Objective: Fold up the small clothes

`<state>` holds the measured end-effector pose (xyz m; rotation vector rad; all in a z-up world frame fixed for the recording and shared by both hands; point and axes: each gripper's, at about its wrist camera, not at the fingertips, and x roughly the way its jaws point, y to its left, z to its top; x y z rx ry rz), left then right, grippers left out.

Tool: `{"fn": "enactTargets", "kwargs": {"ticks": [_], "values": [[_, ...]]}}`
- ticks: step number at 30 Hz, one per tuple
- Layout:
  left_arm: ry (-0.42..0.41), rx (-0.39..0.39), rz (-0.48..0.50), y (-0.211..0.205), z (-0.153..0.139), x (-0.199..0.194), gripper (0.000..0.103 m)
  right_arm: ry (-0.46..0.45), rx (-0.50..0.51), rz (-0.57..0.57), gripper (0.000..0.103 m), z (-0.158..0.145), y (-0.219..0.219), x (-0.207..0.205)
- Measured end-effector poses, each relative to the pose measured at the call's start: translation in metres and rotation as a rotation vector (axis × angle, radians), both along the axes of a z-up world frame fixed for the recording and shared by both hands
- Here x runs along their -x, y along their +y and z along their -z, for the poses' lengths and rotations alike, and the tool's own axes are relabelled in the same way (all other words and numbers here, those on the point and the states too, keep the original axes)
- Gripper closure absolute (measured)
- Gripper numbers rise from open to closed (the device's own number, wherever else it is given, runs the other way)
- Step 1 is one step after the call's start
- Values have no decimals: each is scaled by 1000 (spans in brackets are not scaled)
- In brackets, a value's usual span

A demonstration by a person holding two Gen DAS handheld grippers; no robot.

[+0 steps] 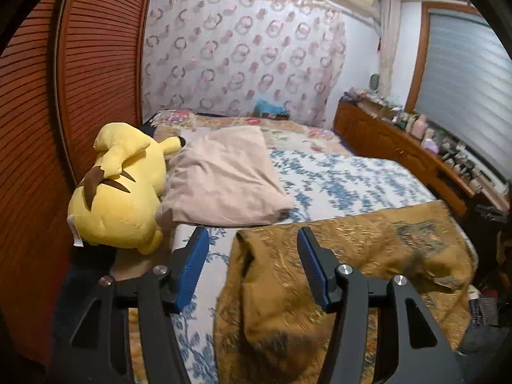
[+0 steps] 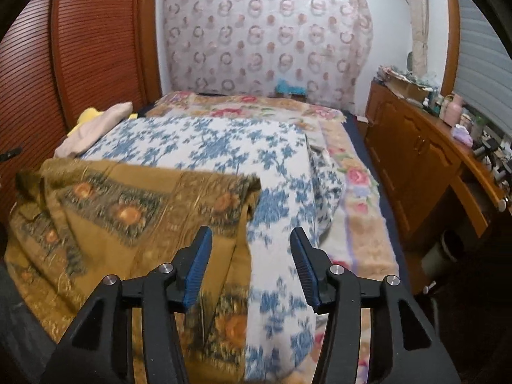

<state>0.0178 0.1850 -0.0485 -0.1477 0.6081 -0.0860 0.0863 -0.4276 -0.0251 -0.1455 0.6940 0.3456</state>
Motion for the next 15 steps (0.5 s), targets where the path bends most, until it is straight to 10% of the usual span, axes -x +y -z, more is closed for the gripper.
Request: {"fn": "enactTargets", "kwargs": {"ticks": [15], "values": [[200,-62,-7,2,54,-65,47,123,61,-24,36,49,42,-81]]}}
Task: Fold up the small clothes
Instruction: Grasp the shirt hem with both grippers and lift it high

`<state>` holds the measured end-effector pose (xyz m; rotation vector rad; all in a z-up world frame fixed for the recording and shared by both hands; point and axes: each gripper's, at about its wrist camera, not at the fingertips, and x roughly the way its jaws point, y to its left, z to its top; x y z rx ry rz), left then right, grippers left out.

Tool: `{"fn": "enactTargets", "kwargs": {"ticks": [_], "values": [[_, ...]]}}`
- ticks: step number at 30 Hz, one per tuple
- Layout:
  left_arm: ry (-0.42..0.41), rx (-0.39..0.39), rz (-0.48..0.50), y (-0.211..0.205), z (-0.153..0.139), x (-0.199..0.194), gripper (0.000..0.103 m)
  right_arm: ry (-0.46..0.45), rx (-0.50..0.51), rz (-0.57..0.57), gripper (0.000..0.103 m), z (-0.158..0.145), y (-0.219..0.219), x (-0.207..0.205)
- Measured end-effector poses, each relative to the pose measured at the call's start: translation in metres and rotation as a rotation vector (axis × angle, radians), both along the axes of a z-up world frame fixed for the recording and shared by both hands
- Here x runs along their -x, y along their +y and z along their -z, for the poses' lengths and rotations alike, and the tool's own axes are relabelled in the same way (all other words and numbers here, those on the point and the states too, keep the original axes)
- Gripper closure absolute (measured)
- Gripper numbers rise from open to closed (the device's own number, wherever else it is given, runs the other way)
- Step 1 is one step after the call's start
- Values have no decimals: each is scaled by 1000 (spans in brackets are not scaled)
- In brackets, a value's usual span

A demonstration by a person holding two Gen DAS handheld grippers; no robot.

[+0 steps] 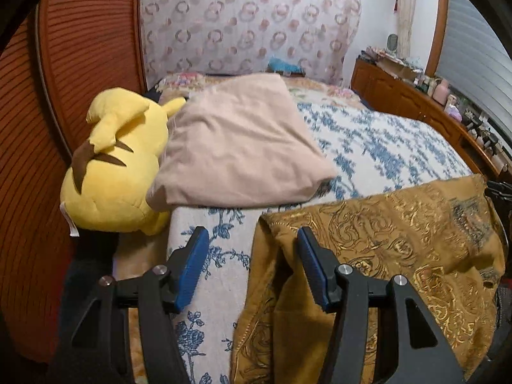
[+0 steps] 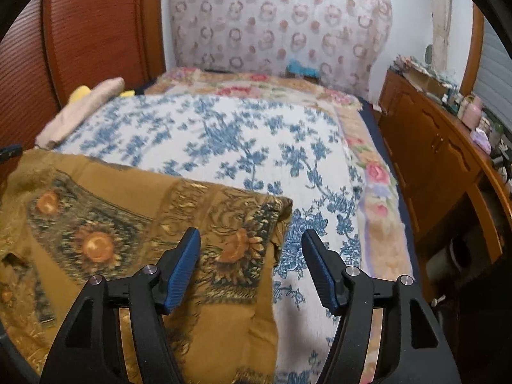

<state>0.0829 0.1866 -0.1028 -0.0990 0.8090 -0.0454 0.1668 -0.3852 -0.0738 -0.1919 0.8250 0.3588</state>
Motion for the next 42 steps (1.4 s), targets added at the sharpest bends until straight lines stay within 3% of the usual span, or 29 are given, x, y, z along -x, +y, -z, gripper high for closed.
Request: {"fn": "enactTargets", "kwargs": {"ticks": [8,19,20,25,27,29,34,37,42], "values": [[54,36,14,0,11,1,47,78,-18,3,35,22,-1,-12],[70,41,53,-8,15,1,47,56,-25,-6,36,24,0,-8],[69,38,58,-8,15,1,47,57,-29,-20,39,24,1,-6],[62,37,103,-16,14,4,78,59,-45,-88,81,22,10,2],[61,35,137,-20,13,6,92,64,-55,-117,92,21,14,5],[56,40,152,-23,12,9,99,54,-50,-123,94,20,17,9],[-75,57,156,-30,-26,30,101,-31,-107,-111,96,-4,14,26],[-184,84,171,-32,-67,44,101,-119,-159,-117,96,-39,10,44],[-310,58,214,-37,-130,48,101,-257,-174,-163,96,-108,14,67]]}}
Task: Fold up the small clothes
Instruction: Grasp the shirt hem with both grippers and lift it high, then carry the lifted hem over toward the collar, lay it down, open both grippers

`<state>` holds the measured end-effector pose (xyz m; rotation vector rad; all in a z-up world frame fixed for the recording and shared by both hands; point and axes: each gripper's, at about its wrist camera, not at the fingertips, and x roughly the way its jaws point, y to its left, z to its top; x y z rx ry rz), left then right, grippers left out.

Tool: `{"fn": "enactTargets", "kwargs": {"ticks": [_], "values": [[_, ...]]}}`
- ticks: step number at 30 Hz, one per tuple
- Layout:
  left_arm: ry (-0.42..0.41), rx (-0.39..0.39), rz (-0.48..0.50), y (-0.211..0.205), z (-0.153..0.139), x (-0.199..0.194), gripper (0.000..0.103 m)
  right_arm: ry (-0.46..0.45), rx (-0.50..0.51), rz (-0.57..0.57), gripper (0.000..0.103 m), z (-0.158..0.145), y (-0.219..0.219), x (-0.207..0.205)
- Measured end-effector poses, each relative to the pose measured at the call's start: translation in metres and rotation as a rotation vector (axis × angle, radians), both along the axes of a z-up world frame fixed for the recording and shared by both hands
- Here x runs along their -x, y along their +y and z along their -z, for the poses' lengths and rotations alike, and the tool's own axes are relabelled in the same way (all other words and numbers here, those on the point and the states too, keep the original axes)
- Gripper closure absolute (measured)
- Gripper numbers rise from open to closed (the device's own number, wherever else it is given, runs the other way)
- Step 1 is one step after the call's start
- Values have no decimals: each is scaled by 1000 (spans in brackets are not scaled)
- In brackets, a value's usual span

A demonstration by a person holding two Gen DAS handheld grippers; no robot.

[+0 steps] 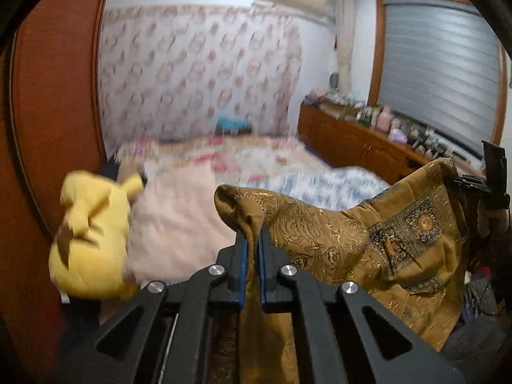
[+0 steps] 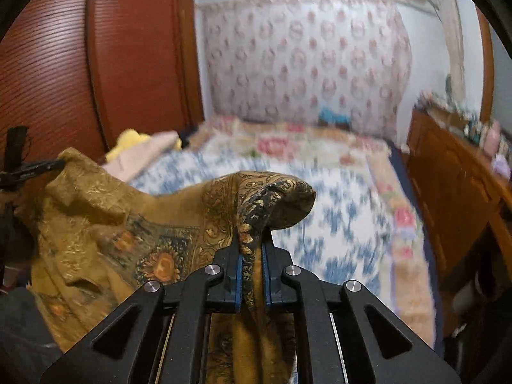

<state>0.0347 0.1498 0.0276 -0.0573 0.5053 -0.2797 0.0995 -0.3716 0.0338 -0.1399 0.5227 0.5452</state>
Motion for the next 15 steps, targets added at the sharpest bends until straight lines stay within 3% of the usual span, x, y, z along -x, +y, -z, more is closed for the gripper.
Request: {"fn": "enactTargets", "kwargs": {"ticks": [6,9,15], "values": [[-162,68,-8,15,-70,10,101,-177,-48,-10,97,-85,-6,21],[-225,62,-28,21,-97,10,101,-265,-46,-5,97,-127,-8,32],[-310,48,-66,35,-135,4,101,-365,-12,24,96,-177,-5,34]]}}
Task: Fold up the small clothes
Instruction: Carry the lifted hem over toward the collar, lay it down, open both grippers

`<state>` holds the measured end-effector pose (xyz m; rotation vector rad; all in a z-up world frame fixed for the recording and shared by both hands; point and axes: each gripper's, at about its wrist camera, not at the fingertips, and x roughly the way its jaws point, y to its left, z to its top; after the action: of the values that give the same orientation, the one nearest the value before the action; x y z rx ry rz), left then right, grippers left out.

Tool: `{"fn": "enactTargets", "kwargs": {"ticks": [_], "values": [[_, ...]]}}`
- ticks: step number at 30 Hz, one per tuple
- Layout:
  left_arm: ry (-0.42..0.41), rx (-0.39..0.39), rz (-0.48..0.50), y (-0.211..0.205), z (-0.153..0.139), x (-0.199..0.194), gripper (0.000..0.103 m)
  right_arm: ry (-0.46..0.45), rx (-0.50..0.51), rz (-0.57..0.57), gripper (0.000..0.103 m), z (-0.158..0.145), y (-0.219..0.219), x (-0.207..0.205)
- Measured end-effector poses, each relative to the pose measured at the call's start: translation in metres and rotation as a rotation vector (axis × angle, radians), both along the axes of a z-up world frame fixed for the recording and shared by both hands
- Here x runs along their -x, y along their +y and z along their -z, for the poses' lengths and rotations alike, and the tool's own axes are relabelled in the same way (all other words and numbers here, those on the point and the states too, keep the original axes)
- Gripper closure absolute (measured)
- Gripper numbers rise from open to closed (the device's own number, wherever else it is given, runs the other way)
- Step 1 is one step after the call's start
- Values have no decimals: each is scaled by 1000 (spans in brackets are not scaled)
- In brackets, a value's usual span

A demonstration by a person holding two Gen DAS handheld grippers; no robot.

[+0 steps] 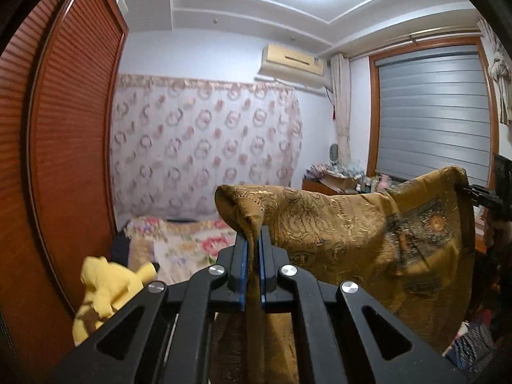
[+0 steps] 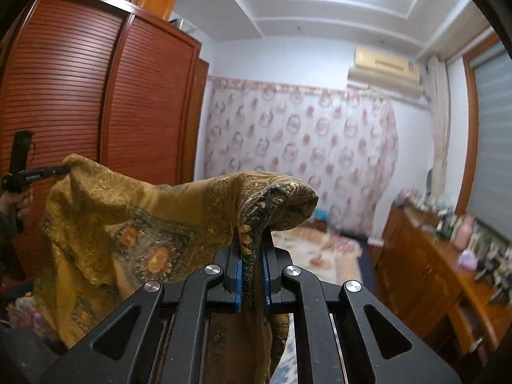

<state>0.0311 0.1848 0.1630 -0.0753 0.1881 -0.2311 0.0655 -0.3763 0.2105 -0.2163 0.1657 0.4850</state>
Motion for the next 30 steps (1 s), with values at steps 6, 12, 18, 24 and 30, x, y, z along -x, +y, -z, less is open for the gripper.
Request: {"fn": "enactTargets", "kwargs": {"ticks": [6,12,18,24,30], "values": [[-25,-19,-43,8,-10,-38,101,-17,-5,62,96,-18,-6,-35],[83,-35,-46,5,35,-100,101,93,27,98,96,27,-7,-99],[238,-56,-50,-11,104,-176,101,239,81,123,96,114,2,-169],[334,-68,-48,-27,140,-231,101,349,144,144,96,172,11,-234],[423,-75,-48,-37,169,-270,101,450,173,148,96,212,10,-289]]}}
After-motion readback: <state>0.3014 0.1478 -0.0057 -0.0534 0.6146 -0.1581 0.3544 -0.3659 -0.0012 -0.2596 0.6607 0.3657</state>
